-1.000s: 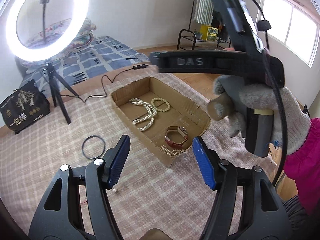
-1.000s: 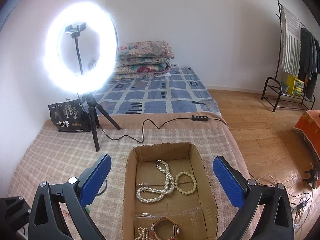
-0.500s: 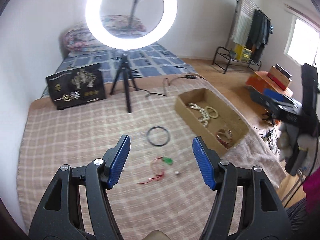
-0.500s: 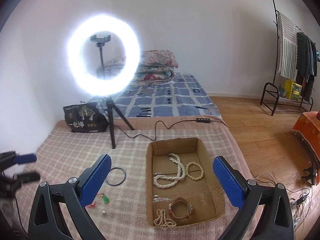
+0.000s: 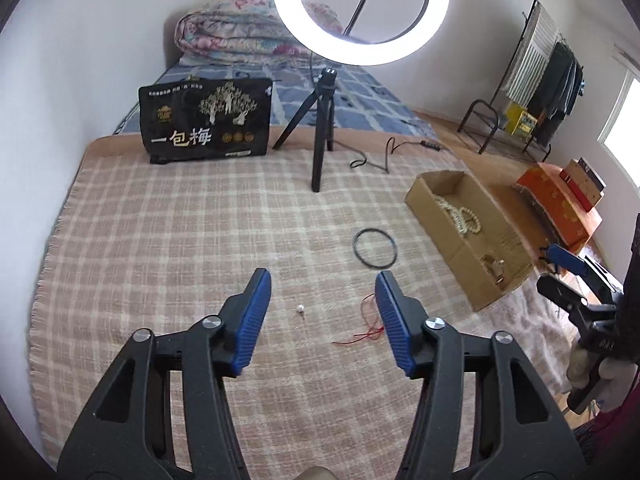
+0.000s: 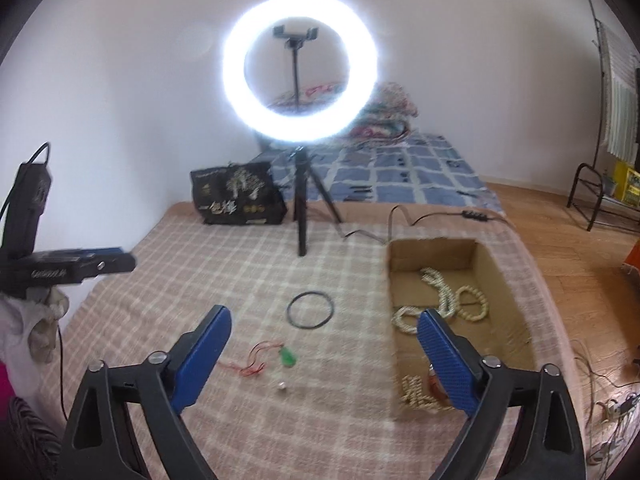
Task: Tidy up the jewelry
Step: 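Withdraw both open grippers from the box toward the loose pearls on the blanket, then close the left gripper on a white pearl while the right grasps the other pearl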
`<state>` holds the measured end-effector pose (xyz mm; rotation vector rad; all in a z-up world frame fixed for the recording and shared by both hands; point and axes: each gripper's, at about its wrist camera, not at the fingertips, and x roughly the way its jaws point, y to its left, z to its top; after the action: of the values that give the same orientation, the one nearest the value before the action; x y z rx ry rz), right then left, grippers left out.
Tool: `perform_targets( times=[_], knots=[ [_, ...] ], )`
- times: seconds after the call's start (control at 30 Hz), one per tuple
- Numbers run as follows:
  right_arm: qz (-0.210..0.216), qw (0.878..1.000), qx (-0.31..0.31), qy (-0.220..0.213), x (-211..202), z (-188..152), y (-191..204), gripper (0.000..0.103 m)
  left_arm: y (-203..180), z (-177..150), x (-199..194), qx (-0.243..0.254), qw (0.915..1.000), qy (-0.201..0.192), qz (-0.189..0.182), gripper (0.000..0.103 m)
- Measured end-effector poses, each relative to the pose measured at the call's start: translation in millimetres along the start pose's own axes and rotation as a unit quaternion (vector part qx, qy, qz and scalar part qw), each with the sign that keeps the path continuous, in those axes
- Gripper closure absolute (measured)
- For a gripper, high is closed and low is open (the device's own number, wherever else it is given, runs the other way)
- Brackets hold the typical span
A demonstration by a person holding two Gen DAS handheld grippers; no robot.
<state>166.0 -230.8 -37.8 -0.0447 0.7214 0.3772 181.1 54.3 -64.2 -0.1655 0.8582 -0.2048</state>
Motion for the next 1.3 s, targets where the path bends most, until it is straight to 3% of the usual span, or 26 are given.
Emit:
perform_targets(
  times=[0.07,0.13,0.3,0.37,0.57,1.0,1.1,1.3],
  knots=[
    [0.012,1.0,-0.004,0.017,11,-13,6,0.023,3,-6,12,0.0,0.9999,0.015,-0.003,0.049],
    [0.021,0.999,-0.015,0.032,21,-24,12,0.029,5,-10,23,-0.001,0.9995,0.031,-0.005,0.058],
    [0.032,0.996,-0.042,0.07,51,-50,22,0.042,11,-18,47,-0.014,0.9977,0.064,-0.015,0.058],
    [0.043,0.994,-0.053,0.091,65,-57,25,0.053,13,-22,56,-0.02,0.9968,0.075,-0.017,0.058],
    [0.063,0.986,-0.09,0.122,92,-70,35,0.062,15,-34,77,-0.019,0.9942,0.105,-0.016,0.058],
    [0.061,0.979,-0.115,0.156,130,-87,31,0.067,1,-46,123,0.011,0.99,0.141,0.003,0.058],
    [0.06,0.978,-0.122,0.158,132,-91,31,0.068,0,-48,133,0.014,0.9888,0.149,0.01,0.071],
    [0.068,0.978,-0.118,0.156,136,-89,29,0.069,6,-45,147,-0.001,0.988,0.154,0.018,0.071]
  ],
)
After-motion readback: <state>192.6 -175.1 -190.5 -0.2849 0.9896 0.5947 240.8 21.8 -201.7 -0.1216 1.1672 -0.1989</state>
